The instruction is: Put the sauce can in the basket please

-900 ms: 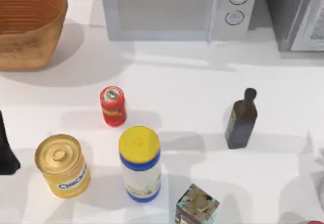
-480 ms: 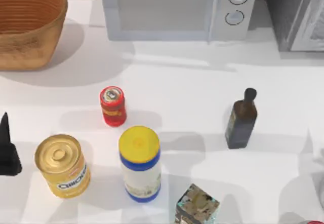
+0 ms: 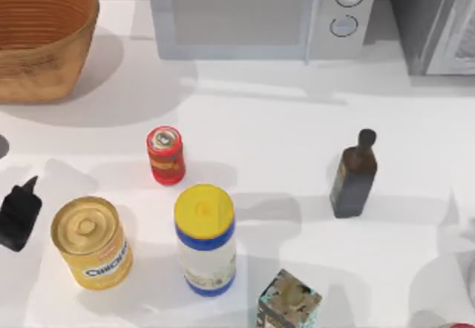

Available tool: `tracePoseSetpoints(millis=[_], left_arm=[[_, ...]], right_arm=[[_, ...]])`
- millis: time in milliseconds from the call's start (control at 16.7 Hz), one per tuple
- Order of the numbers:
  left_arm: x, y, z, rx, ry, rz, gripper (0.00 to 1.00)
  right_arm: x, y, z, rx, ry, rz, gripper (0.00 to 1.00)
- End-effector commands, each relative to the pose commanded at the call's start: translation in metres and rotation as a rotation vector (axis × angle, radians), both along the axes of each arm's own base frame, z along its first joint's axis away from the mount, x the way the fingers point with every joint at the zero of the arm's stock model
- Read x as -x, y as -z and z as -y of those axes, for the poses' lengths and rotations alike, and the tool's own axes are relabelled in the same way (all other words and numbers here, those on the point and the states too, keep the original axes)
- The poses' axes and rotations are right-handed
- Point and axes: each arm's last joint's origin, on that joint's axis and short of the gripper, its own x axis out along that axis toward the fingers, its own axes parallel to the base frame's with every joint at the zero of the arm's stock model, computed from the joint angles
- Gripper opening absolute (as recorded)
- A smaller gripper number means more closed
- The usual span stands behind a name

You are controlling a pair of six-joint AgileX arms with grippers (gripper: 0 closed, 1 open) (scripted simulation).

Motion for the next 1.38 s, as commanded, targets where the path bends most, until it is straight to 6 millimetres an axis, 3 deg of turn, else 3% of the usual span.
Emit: tracePoseSetpoints(millis=[360,540,720,1020,1380], left_arm=[[-0.092,-0.003,0.003,-0.082,0.412,-0.245,1.00],[-0.139,0.014,0.011,-0.051,0.636,-0.287,1.00],[-0.173,0.041,0.024,0.015,0.831,-0.293,1.00],[-0.194,0.079,0.039,0.122,1.009,-0.292,1.00],[-0.194,0.080,0.038,0.128,1.009,-0.293,1.00]], right_arm=[[0.000,0.000,0.000,0.000,0.000,0.000,1.00],[0.000,0.000,0.000,0.000,0.000,0.000,1.00],[0.000,0.000,0.000,0.000,0.000,0.000,1.00],[0.000,0.000,0.000,0.000,0.000,0.000,1.00],[0.000,0.000,0.000,0.000,0.000,0.000,1.00]])
